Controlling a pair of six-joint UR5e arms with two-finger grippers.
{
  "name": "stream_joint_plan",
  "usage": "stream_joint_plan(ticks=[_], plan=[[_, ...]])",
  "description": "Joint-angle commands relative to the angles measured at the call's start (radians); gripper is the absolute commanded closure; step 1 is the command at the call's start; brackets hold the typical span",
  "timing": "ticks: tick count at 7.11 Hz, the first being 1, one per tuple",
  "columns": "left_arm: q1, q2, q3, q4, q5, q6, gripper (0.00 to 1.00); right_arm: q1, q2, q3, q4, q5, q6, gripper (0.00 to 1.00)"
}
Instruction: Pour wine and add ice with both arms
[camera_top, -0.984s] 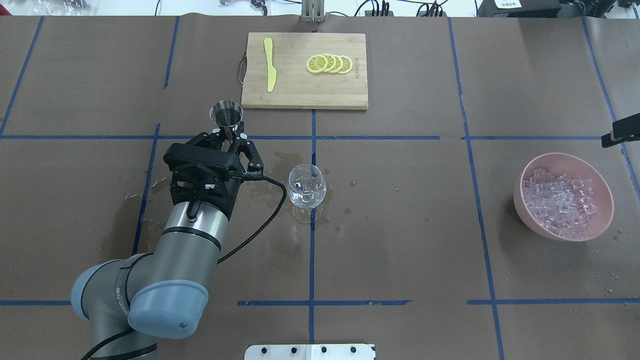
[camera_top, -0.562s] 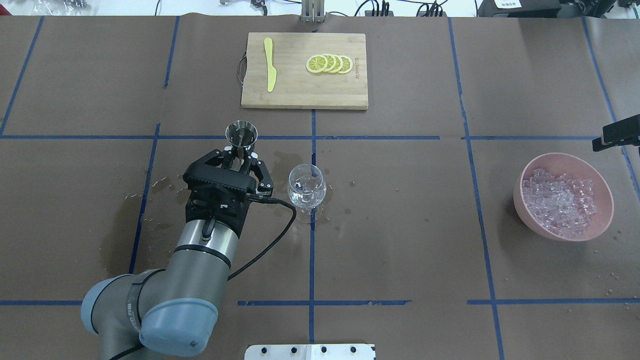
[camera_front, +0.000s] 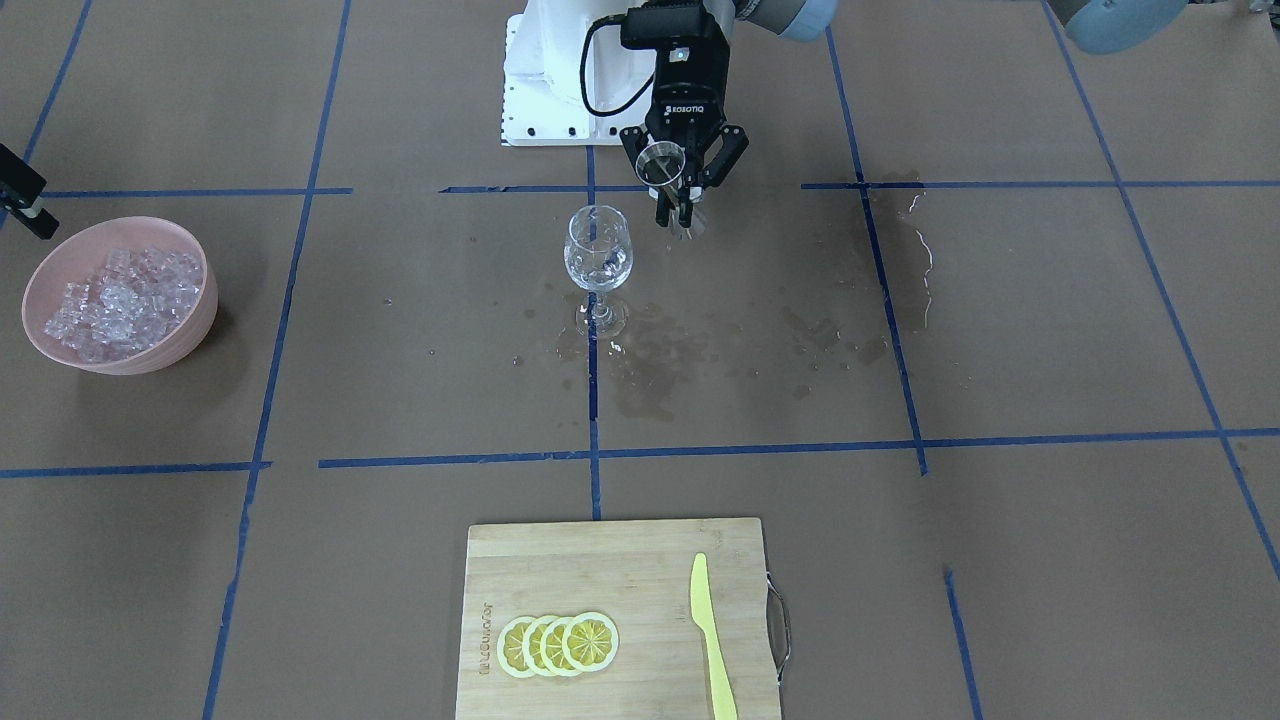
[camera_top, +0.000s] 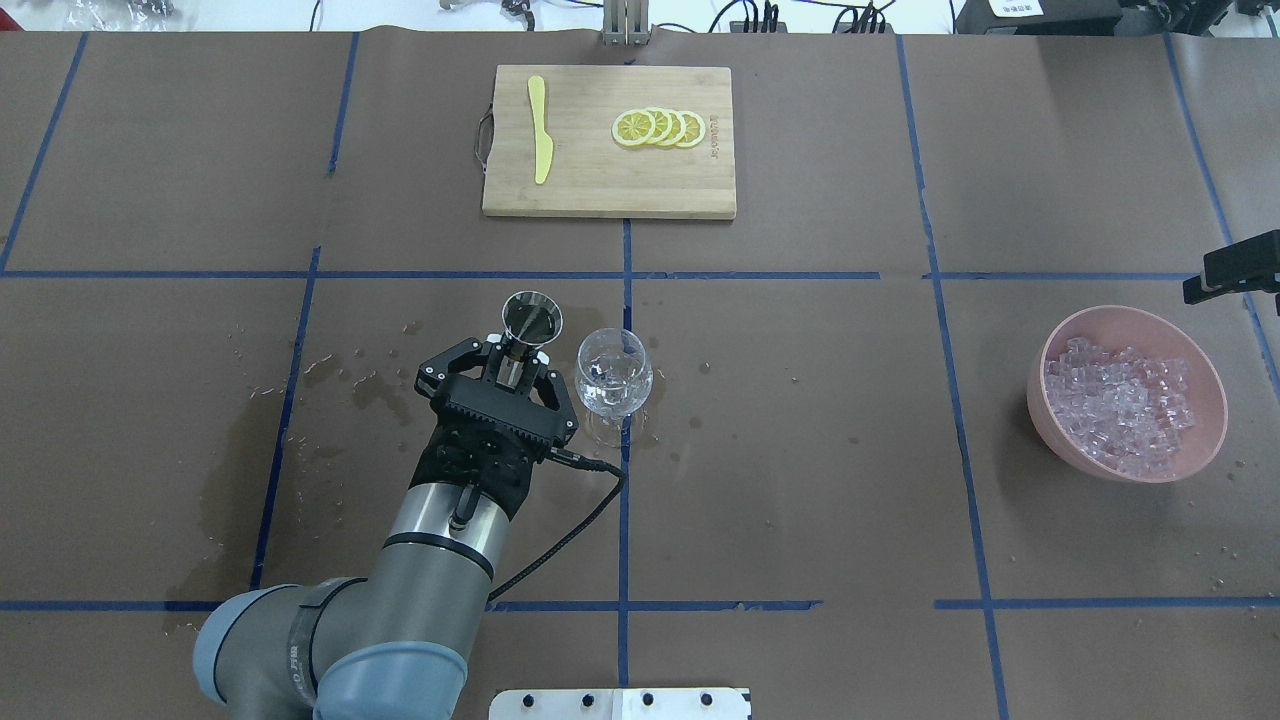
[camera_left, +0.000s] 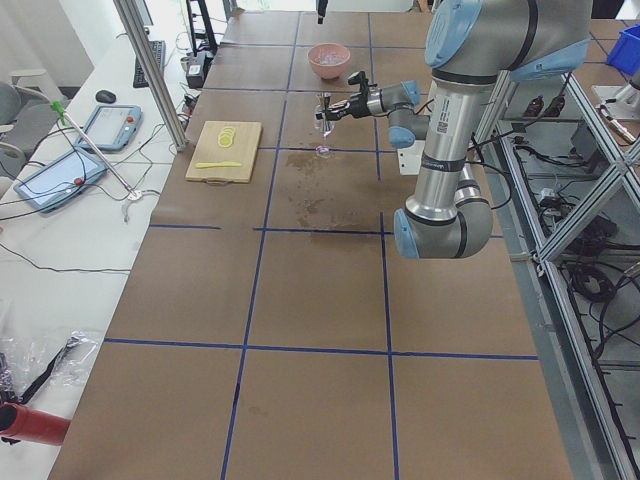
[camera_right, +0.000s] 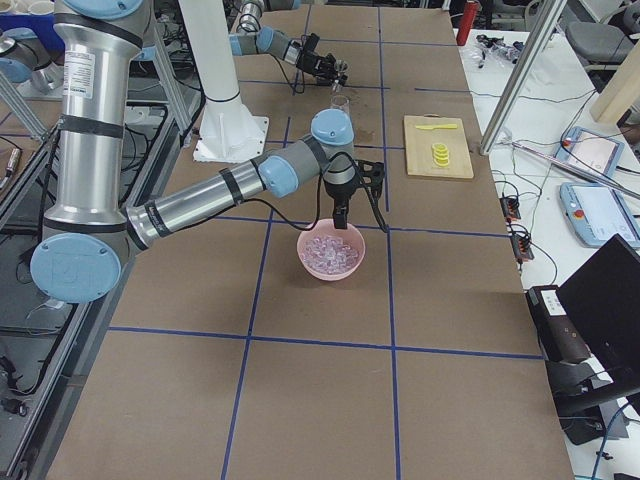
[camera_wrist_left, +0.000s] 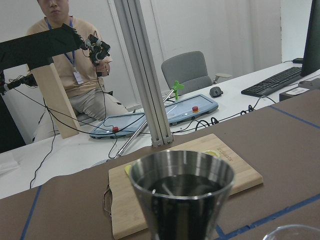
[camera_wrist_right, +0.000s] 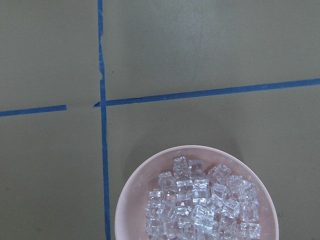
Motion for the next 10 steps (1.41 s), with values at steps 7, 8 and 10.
stream_joint_plan(ticks=[7,8,10], plan=[[-0.001,-0.026,0.033,0.007,0.071,0.501,1.0,0.0,0.0,-0.003,0.002,0.0,0.0,0.0],[-0.001,-0.031,0.033,0.008,0.093,0.55,1.0,0.0,0.0,-0.003,0.002,0.0,0.0,0.0],[-0.004,-0.034,0.036,0.008,0.116,0.66,1.0,0.0,0.0,-0.005,0.002,0.0,0.0,0.0]])
